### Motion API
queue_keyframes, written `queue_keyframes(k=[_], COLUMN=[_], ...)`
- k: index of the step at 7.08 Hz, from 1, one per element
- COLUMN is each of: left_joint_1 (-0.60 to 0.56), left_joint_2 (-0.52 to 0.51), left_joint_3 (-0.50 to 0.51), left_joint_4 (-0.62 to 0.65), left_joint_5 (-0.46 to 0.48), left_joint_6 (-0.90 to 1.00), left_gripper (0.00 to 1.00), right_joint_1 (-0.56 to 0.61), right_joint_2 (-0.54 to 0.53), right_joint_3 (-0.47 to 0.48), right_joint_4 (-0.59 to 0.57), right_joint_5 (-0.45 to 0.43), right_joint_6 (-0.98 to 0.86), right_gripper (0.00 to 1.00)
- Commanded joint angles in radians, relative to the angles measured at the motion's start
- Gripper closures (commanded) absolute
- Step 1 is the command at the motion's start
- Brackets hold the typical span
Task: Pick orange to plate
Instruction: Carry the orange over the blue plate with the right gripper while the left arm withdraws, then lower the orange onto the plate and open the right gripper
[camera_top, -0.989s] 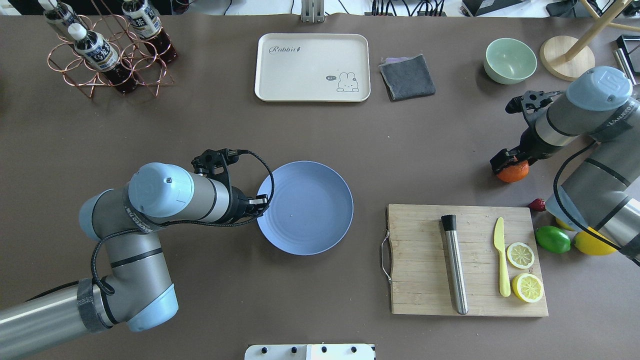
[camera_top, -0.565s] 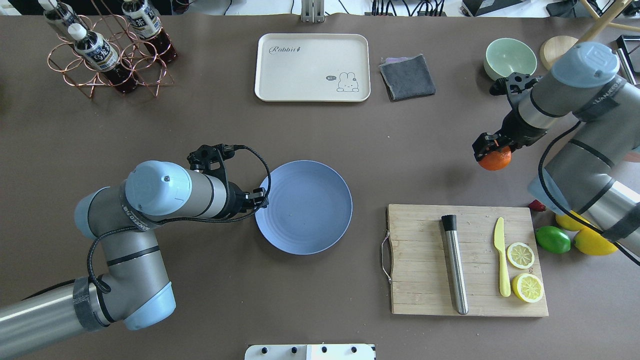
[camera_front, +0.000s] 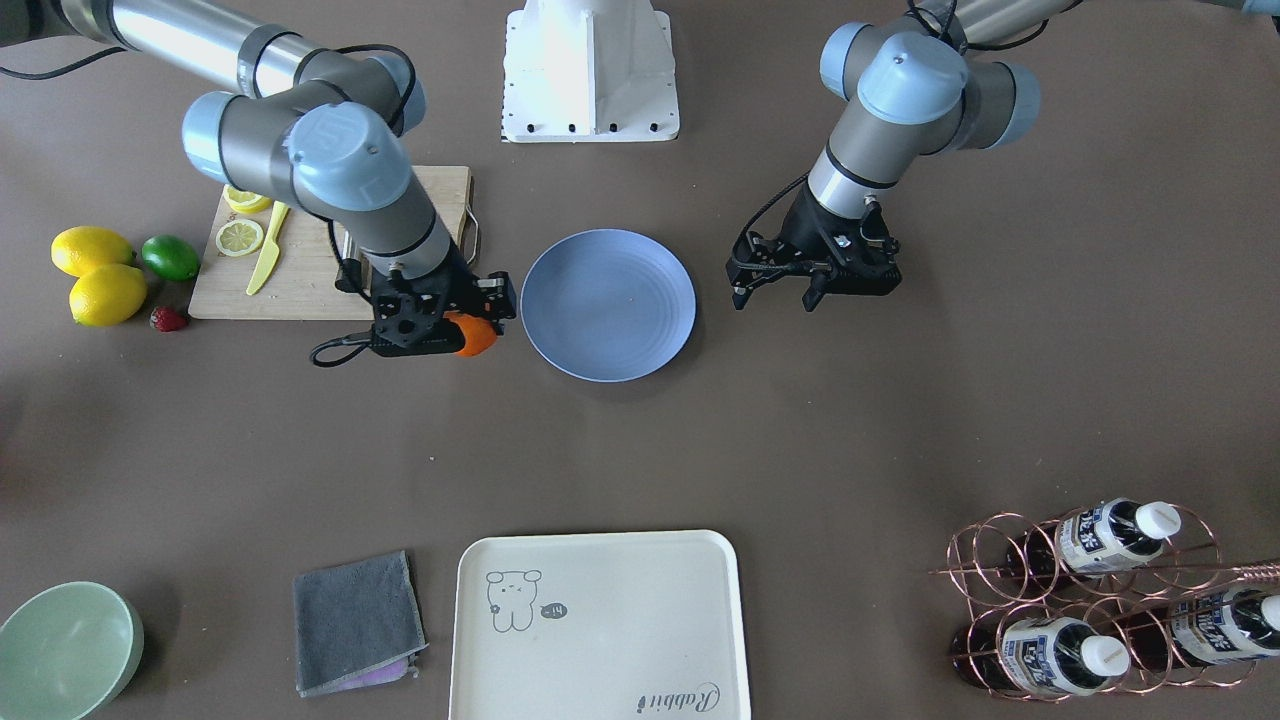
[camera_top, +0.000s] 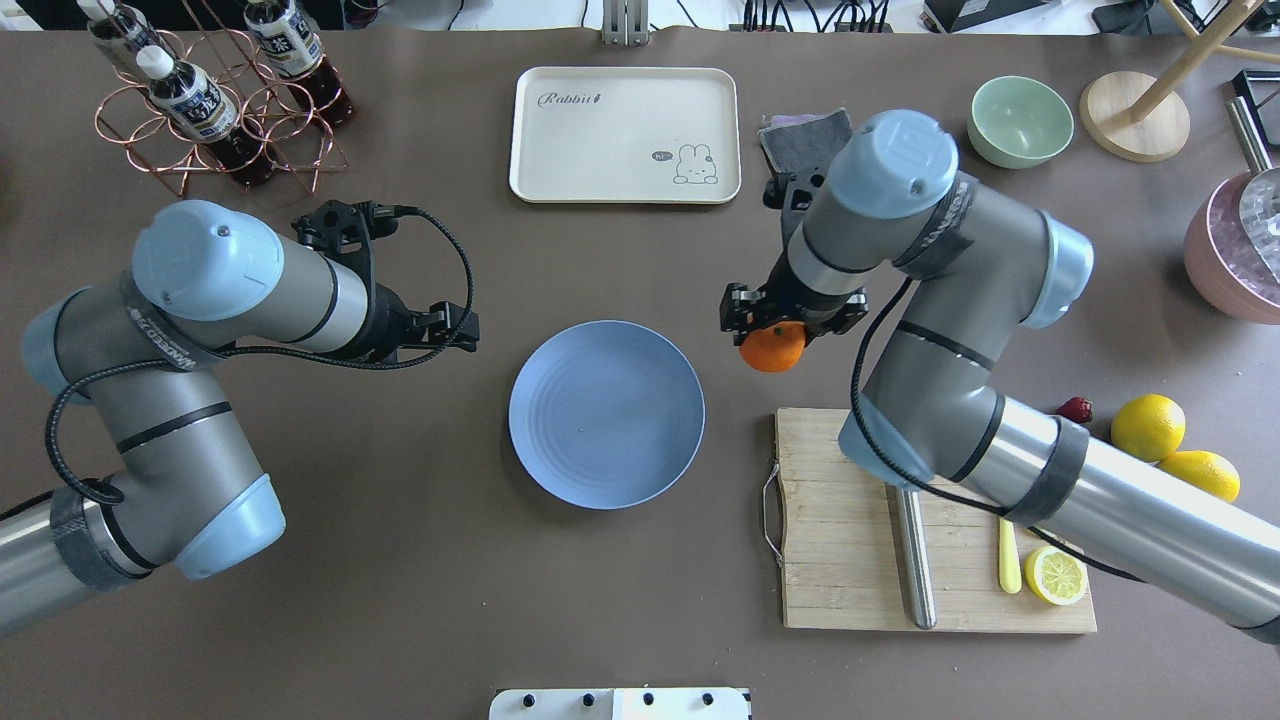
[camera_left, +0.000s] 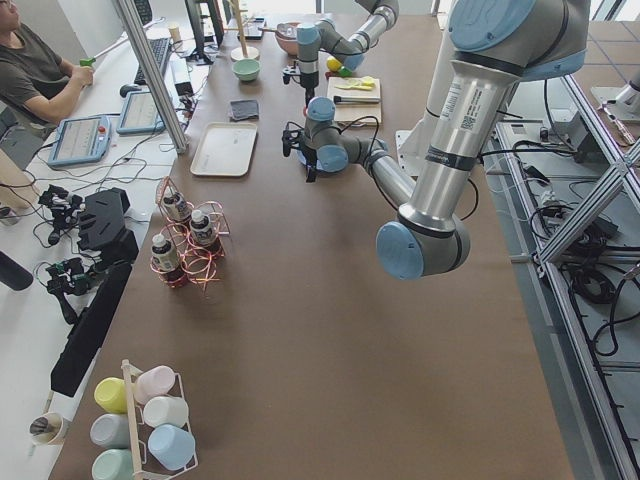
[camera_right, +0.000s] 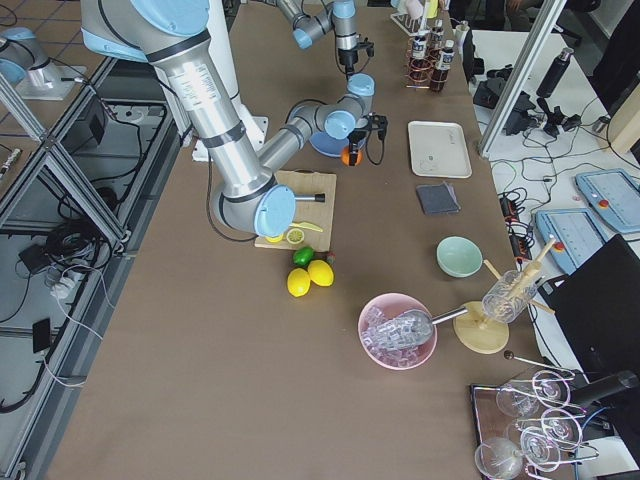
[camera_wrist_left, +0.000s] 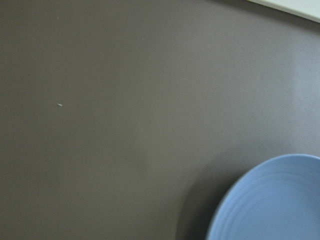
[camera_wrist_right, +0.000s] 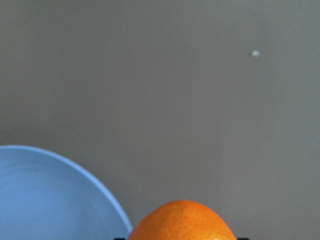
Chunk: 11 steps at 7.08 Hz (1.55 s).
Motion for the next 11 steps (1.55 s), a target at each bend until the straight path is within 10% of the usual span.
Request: queue_keyframes(k=[1,4,5,8,11], left_joint_1=[-0.05,-0.05,-0.05,-0.05,-0.121], left_joint_2=[0.038,0.062,0.064,0.062,0.089], left_joint_3=[0.007,0.001,0.0,-0.006,-0.029], left_joint_4=[0.004,0.003,0.003,0.003,0.058], left_joint_5=[-0.009,-0.006,-0.006,-0.008,-0.111], left_joint_6=[0.054,0.054,0.052,0.054,0.055], left_gripper=[0.02,0.02,0.02,0.02,0.02], right_joint_1=[-0.141,-0.174,-0.177,-0.149,0.106], right_joint_2=[0.119,0.189,0.187,0.171,-0.099], right_joint_3=[-0.071,-0.166,-0.17,-0.114,0.261], right_joint_4=[0.001,0.032,0.033,0.04,-0.185], right_joint_5=[-0.116,-0.167,-0.168,-0.144,0.021], right_joint_6=[0.166,0.205,0.205,0.211,0.062], right_gripper=[1.0,1.0,0.01,0.0,0.0])
